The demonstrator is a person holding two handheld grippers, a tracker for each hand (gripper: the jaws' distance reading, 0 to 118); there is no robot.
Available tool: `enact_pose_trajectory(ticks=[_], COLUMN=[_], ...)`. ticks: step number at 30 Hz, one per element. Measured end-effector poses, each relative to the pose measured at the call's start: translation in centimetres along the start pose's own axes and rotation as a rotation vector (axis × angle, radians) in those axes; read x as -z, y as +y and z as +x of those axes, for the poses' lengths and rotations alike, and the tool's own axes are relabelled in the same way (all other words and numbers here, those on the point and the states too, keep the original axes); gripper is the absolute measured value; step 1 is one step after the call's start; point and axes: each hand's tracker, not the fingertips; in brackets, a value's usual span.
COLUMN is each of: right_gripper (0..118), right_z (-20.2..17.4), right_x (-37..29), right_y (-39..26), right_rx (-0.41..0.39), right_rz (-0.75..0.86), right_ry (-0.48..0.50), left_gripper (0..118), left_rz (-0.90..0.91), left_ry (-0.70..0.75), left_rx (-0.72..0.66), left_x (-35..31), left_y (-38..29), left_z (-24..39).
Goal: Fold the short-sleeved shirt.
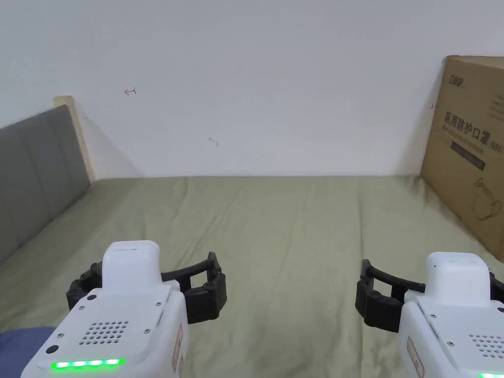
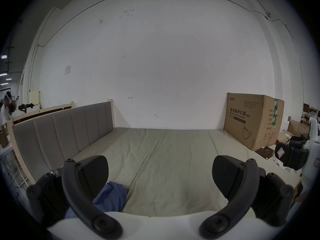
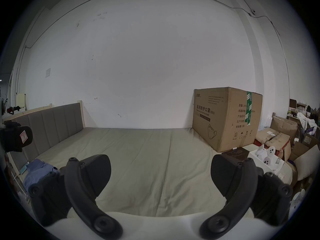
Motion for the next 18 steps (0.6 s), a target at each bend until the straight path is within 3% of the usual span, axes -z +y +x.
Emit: enact_pose_trajectory(ticks=[18], right_gripper=[115], right_z=[-0.21], right_x=[0.55], right_y=[-0.62], right_rx=[-0.008], right_rz=[-0.032], right_ry=[0.002], left_gripper=[118], left_rz=[-0.02], left_ry=[0.0], left_rx=[-0.011], left_x=[0.51], left_y=[-0.56], left_z=[-0.14])
